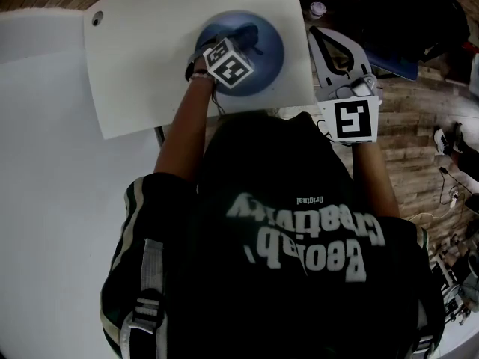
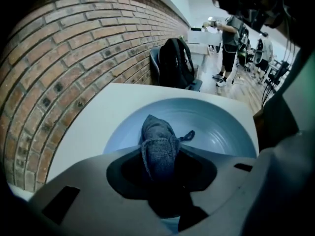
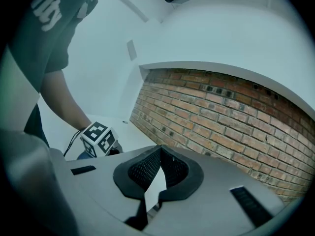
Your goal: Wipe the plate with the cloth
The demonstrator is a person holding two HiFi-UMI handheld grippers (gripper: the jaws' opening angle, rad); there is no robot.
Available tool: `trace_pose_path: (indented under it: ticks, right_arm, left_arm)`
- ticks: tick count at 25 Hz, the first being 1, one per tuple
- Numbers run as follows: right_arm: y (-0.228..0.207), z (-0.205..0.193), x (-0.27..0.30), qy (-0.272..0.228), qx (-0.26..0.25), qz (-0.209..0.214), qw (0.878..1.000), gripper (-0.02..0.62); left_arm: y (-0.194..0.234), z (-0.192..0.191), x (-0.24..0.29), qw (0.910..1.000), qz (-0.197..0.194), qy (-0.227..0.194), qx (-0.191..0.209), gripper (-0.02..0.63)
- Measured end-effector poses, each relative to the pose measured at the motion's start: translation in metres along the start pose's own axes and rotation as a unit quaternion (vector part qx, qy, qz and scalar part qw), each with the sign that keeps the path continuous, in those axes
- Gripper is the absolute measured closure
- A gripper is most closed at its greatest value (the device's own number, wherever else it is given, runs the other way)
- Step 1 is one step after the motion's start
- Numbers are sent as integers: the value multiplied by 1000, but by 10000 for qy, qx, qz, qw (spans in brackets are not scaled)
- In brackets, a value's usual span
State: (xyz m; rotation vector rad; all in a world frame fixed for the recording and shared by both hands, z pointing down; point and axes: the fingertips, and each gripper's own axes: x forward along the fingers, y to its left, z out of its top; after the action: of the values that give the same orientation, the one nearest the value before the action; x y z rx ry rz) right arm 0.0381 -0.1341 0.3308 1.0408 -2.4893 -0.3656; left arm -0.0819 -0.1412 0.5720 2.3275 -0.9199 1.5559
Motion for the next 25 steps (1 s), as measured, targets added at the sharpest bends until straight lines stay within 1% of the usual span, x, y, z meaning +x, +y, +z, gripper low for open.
trace_pose_path:
  ticks: [3,7,11,15,18,22,25]
  right_arm:
    - [1,2,3,-47,7,18,10000,601]
    - [2,6,6,-127,7,62,9999,601]
    - [1,9,7,-218,16,55,9997,601]
    - [-1,9,7,-248,35,43,9997,601]
    - [-4,6,5,-213,33,36,9998,601]
    - [-7,3,3,-186,53,42,9998,601]
    - [-9,0,1,-167,49,43,9998,601]
  left_arm:
    - [13,-16,-4,9997,106,165,-113,468]
    - [16,-35,-12,9992,132,298,-239,468]
    - [7,-53,-22,9984,150,421,-351,468]
    - [-11,-68,-32,9981,173,474,-367,468]
    - [-31,-70,-36,9983,55,441,-371,468]
    - [-51,-66,-35,9989,-178,408,-156,468]
    - [-64,-52,-34,9987,-373,359,-7,468]
